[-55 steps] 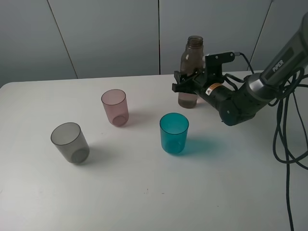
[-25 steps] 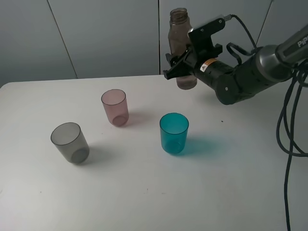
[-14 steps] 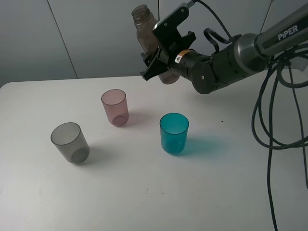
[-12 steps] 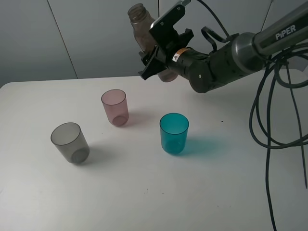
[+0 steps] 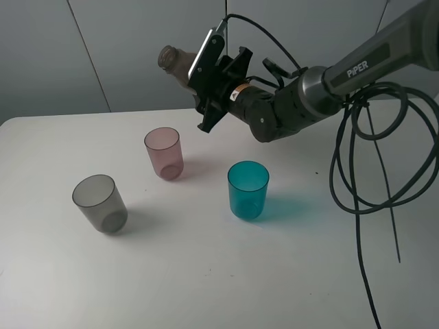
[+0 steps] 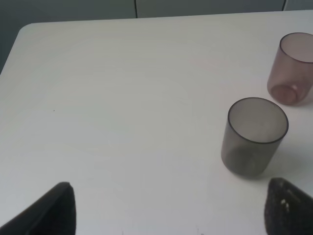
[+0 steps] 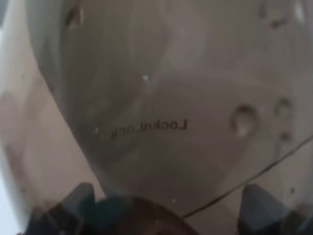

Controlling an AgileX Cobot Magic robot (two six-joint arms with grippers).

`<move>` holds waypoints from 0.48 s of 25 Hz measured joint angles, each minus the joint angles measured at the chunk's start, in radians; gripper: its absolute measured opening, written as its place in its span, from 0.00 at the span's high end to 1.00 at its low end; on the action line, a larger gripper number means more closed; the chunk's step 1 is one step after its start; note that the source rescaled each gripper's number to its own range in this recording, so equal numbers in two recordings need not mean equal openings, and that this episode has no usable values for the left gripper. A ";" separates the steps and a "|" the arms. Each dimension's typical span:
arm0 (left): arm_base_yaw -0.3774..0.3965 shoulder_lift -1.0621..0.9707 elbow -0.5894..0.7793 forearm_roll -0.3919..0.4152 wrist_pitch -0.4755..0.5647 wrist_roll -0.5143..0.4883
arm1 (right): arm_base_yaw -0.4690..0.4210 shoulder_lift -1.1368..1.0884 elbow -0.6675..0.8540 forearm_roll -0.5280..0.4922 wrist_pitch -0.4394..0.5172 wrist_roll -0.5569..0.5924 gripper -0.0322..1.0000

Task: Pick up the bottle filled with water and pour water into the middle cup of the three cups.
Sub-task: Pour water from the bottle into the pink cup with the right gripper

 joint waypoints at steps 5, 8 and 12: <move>0.000 0.000 0.000 0.000 0.000 0.000 | 0.000 0.001 -0.004 0.023 -0.011 -0.155 0.97; 0.000 0.000 0.000 0.000 0.000 0.000 | 0.000 0.001 -0.004 0.040 -0.013 -0.252 0.97; 0.000 0.000 0.000 0.000 0.000 0.000 | 0.000 0.001 -0.004 0.052 -0.013 -0.336 0.97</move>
